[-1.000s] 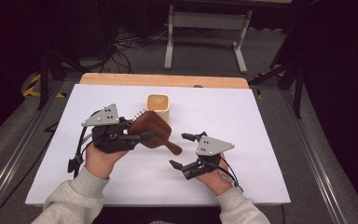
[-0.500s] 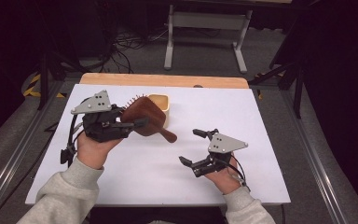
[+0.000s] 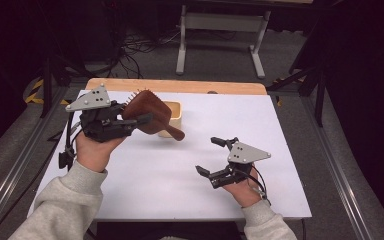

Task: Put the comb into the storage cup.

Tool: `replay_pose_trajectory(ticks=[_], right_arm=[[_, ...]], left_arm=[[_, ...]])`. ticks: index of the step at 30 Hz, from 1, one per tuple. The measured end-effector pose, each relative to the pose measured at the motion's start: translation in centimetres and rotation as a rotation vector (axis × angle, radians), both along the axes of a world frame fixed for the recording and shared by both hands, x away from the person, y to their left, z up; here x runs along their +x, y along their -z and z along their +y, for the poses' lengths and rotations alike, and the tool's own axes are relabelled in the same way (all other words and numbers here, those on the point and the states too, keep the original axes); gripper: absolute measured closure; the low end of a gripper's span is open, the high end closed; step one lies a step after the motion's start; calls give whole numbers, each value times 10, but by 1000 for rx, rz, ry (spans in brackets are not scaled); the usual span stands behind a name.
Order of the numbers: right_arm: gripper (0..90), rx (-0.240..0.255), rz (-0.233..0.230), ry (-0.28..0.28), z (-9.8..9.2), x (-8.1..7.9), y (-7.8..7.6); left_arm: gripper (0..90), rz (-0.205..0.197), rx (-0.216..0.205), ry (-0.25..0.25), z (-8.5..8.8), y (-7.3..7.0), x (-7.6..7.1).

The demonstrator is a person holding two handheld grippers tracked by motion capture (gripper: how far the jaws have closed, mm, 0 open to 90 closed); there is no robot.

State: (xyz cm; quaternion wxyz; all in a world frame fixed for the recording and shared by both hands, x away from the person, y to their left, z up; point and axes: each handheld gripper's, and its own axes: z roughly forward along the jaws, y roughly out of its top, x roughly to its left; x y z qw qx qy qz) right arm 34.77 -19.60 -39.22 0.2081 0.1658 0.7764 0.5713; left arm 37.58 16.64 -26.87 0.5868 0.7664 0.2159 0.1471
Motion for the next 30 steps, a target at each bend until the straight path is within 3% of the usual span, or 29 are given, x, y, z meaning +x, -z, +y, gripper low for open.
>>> replay_pose_trajectory(ticks=[18, 30], right_arm=[[36, -4, 10, -3, 0, 2, 1], [37, -2, 4, -3, 0, 1, 1]], left_arm=[[556, -31, -30, -76, 3, -7, 14], [552, -59, -43, -147, 4, -3, 28]])
